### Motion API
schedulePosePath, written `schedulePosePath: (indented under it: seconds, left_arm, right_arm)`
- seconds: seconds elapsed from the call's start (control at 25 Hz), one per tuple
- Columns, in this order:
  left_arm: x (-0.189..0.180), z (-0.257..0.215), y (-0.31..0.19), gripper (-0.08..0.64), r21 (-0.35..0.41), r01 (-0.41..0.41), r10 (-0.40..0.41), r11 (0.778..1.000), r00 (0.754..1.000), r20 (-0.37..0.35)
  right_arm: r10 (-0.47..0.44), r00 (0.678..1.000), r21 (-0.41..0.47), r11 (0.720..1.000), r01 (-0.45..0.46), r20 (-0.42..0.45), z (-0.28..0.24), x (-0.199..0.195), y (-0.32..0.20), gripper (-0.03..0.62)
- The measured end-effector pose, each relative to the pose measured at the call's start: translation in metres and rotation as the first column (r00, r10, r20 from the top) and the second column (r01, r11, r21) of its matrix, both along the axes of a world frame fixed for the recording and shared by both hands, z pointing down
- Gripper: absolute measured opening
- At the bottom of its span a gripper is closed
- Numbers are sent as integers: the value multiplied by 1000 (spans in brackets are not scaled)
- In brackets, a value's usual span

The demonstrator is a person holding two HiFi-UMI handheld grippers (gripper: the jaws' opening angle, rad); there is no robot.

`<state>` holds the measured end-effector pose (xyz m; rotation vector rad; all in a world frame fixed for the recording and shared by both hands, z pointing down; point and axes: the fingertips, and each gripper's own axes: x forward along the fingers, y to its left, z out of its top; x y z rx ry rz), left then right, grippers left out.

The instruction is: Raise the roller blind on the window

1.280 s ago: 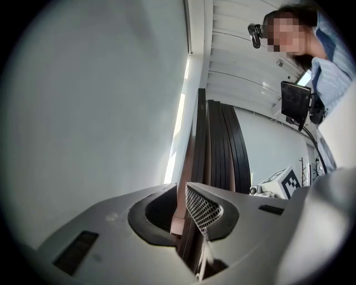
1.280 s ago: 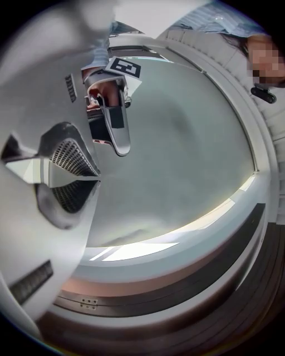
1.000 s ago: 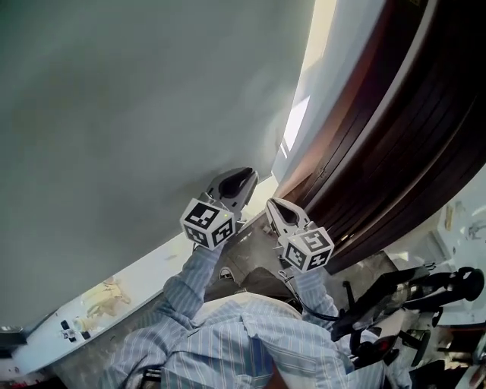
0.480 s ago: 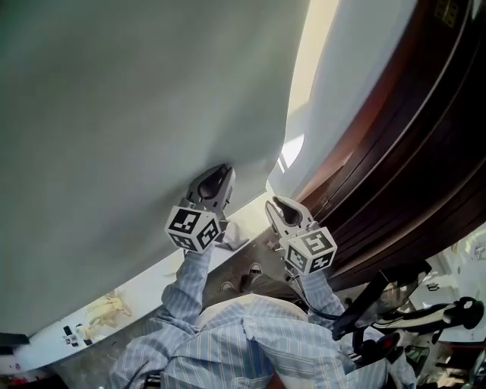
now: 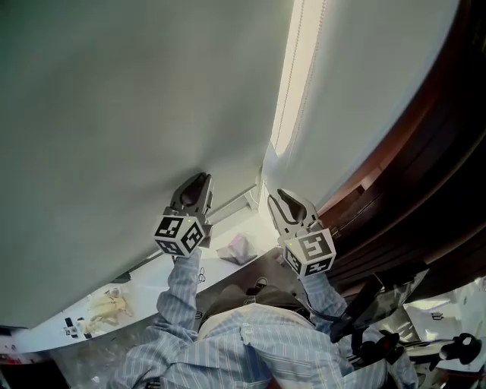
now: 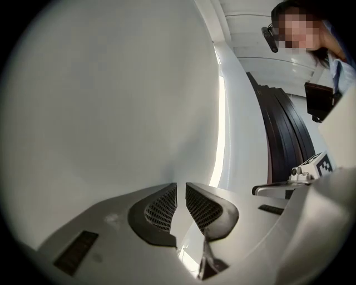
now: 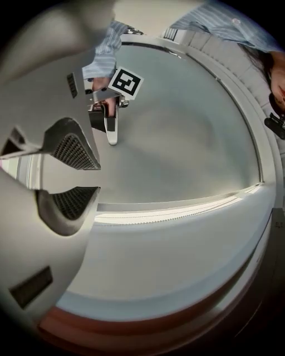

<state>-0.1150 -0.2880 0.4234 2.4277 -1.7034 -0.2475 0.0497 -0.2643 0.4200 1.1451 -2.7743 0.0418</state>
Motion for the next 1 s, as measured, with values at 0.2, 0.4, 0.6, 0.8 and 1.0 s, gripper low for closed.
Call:
schedulePosePath:
  seconds: [0.2, 0.4, 0.6, 0.8, 1.0]
  left_arm:
    - [-19, 8, -17, 51, -27, -5, 5, 1000, 1000, 13]
    - [-34, 7, -26, 51, -29, -38, 38, 999, 999, 4]
    - [-44, 8, -35, 51, -36, -86, 86, 996, 996, 0]
    - [-50, 12, -33, 49, -30, -149, 150, 988, 988, 27]
    - [-46, 13, -30, 49, -25, -200, 200, 979, 980, -6]
  right_arm:
    - [98, 995, 67, 993, -97, -3, -27, 7, -23, 77]
    - [240, 971, 170, 957, -234, -14, -63, 20, -31, 77]
    - [331, 944, 197, 925, -324, -4, -84, 23, -52, 77]
    - [299, 954, 212, 932, -294, 9, -107, -9, -79, 77]
    - [251, 967, 174, 951, -256, 49, -125, -36, -109, 77]
